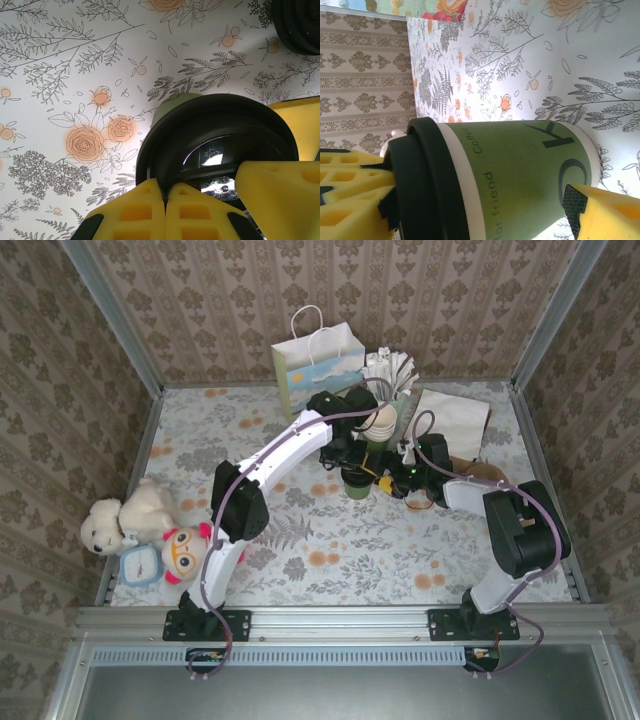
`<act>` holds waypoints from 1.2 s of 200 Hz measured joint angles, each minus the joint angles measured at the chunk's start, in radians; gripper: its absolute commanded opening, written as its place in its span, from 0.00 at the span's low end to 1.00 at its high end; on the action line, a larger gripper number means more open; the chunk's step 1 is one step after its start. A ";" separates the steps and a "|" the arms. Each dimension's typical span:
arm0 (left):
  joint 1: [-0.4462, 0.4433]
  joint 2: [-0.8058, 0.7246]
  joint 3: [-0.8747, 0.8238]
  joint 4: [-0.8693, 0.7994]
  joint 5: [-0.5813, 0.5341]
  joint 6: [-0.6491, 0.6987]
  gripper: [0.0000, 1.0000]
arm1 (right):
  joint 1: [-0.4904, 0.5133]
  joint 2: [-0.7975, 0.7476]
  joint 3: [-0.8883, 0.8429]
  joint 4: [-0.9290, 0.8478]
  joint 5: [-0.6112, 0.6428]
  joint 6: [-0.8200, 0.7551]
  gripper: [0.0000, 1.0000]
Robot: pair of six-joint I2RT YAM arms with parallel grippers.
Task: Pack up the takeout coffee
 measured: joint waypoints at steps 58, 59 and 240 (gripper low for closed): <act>-0.001 0.002 0.002 -0.003 0.001 0.011 0.10 | 0.012 0.006 0.005 -0.009 -0.002 -0.004 0.85; -0.001 0.002 0.002 -0.003 0.001 0.011 0.10 | 0.012 0.006 0.005 -0.009 -0.002 -0.005 0.84; 0.013 -0.061 -0.113 0.108 0.049 0.051 0.24 | 0.013 -0.019 0.014 -0.089 0.033 -0.017 0.87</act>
